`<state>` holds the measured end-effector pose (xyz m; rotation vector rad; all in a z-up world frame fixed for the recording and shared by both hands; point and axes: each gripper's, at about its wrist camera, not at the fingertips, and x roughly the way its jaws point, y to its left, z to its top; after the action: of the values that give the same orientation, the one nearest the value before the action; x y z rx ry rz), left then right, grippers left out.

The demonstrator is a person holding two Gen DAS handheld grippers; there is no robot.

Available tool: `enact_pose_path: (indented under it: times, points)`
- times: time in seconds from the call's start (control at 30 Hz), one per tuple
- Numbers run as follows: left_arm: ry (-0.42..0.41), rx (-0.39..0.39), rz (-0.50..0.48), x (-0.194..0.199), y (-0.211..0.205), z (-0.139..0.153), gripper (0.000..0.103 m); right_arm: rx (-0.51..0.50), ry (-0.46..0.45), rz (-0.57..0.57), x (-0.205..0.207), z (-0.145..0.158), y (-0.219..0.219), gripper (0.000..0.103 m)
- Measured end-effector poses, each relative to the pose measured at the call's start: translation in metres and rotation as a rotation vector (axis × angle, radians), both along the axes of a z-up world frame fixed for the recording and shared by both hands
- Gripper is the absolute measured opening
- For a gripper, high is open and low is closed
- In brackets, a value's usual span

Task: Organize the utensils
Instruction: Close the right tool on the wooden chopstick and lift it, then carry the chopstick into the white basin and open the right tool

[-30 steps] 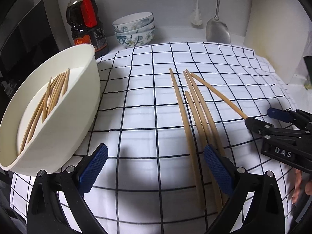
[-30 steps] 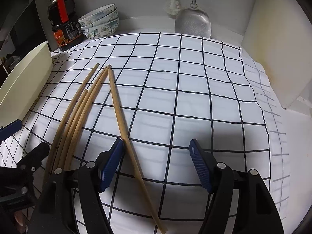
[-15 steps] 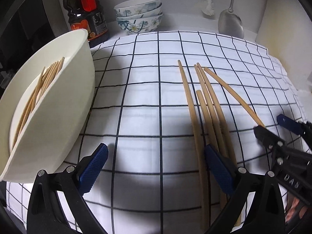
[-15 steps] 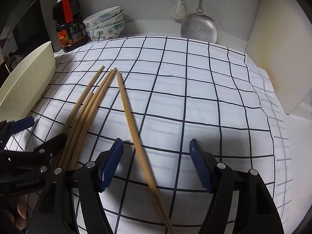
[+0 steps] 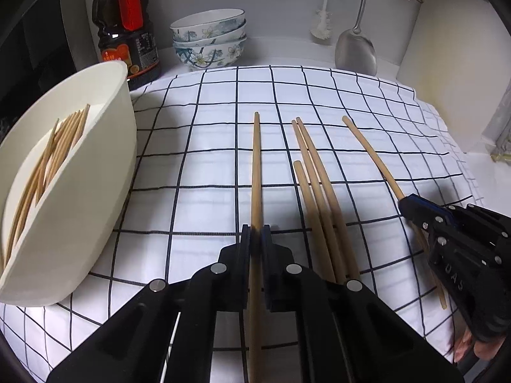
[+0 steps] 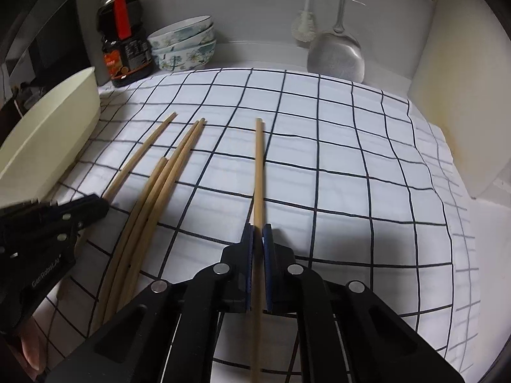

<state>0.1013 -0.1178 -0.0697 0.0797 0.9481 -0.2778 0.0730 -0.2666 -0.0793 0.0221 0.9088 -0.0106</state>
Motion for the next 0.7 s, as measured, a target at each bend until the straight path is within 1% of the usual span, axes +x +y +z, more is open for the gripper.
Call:
enact_pose_path:
  times: [0.07, 0.2, 0.3, 0.37, 0.43, 0.57, 0.7]
  points:
    - [0.015, -0.032, -0.011, -0.003, 0.004, 0.002, 0.007, 0.055, -0.009, -0.015, -0.001, 0.003, -0.006, 0.006]
    - [0.006, -0.071, -0.035, -0.011, 0.011, 0.016, 0.007, 0.16, -0.044, -0.016, -0.005, 0.015, -0.012, 0.006]
    - [-0.017, -0.113, -0.052, -0.019, 0.021, 0.037, 0.007, 0.216, -0.069, -0.008, -0.009, 0.025, -0.012, 0.006]
    - [-0.036, -0.145, -0.061, -0.023, 0.032, 0.054, 0.007, 0.227, -0.09, 0.0, -0.011, 0.033, -0.009, 0.006]
    - [-0.061, -0.156, -0.064, -0.028, 0.042, 0.069, 0.007, 0.241, -0.106, 0.0, -0.015, 0.041, -0.005, 0.006]
    - [-0.132, -0.172, -0.051, -0.035, 0.073, 0.102, 0.007, 0.288, -0.154, 0.024, -0.019, 0.063, 0.018, 0.006]
    - [-0.186, -0.173, -0.023, -0.036, 0.107, 0.122, 0.007, 0.307, -0.2, 0.082, -0.012, 0.092, 0.059, 0.006]
